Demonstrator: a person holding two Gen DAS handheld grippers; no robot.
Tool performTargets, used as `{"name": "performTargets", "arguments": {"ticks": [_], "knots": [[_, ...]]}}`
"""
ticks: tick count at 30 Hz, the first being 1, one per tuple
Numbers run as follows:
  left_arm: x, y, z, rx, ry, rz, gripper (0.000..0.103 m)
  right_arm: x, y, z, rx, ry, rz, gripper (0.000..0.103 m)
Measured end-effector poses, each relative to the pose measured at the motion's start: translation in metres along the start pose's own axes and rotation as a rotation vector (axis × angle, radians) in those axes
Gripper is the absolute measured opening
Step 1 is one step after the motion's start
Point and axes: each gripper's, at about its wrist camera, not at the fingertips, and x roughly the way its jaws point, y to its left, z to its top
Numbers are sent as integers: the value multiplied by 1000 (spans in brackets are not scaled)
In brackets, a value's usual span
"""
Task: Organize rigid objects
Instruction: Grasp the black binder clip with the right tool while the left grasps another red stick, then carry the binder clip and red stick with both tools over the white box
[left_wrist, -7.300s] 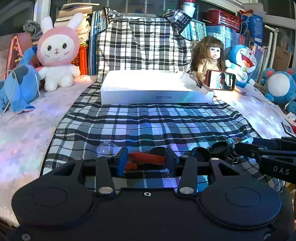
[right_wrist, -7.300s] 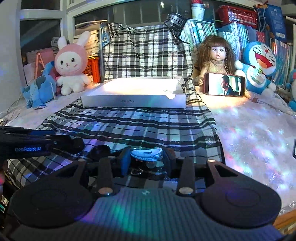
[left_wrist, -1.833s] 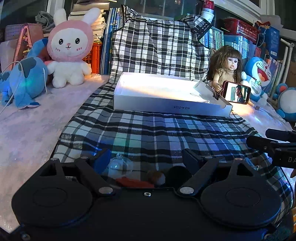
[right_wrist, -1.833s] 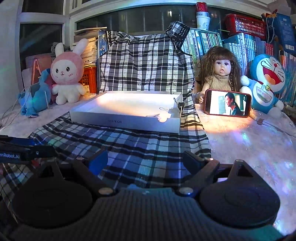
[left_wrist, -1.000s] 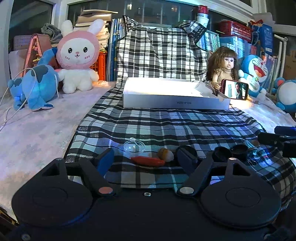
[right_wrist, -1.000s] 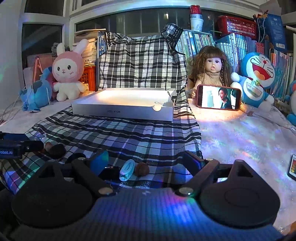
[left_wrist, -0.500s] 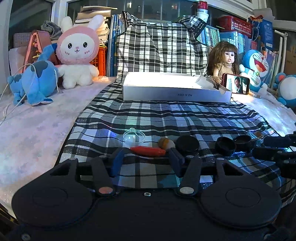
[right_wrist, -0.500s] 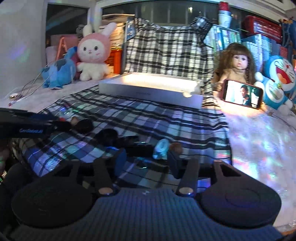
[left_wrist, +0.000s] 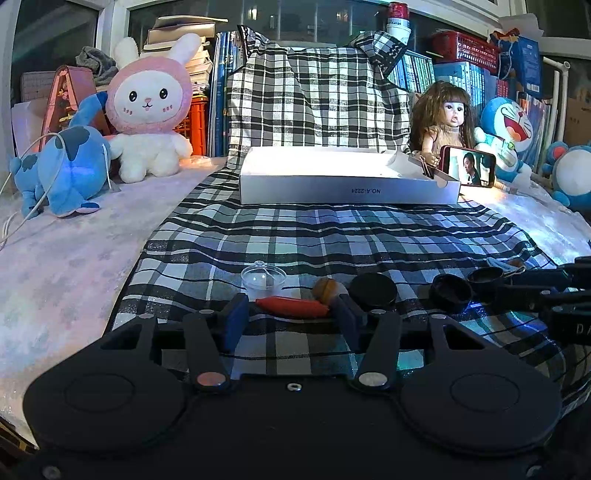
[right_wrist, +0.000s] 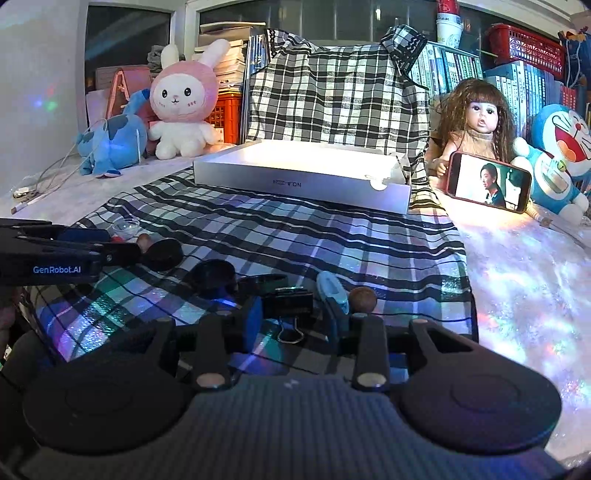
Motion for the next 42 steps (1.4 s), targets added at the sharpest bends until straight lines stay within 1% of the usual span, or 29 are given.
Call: {"name": "performTargets", "arguments": {"ticks": [7, 13, 18, 23, 26, 28, 31, 33, 34, 39, 42], "knots": [[2, -1, 0, 6, -2, -1, 50, 6, 2, 4, -37, -3, -6, 43], [4, -4, 1, 32, -8, 4, 42, 10, 4, 6, -34, 1, 18, 43], [2, -8, -1, 57, -14, -6, 42, 7, 13, 3, -62, -8, 22, 38], [-6, -11, -5, 45, -11, -32, 42, 3, 11, 2, -35, -7, 32, 38], [-9, -16, -8, 70, -19, -36, 43, 1, 12, 0, -39, -9, 30, 38], [-9, -19, -8, 96, -28, -31, 43, 0, 12, -1, -43, -15, 25, 41], [-8, -22, -8, 127, -36, -20, 45, 0, 10, -1, -49, -28, 25, 42], [-7, -23, -9, 137, -37, -14, 46, 0, 11, -1, -60, -30, 12, 52], [-6, -23, -9, 140, -36, -12, 47, -1, 11, -1, -67, -33, 8, 54], [-4, -21, -9, 140, -36, -15, 47, 0, 11, -3, -65, -29, 4, 55], [-1, -18, -9, 120, -35, -24, 47, 1, 11, -5, -49, -26, 2, 55]]}}
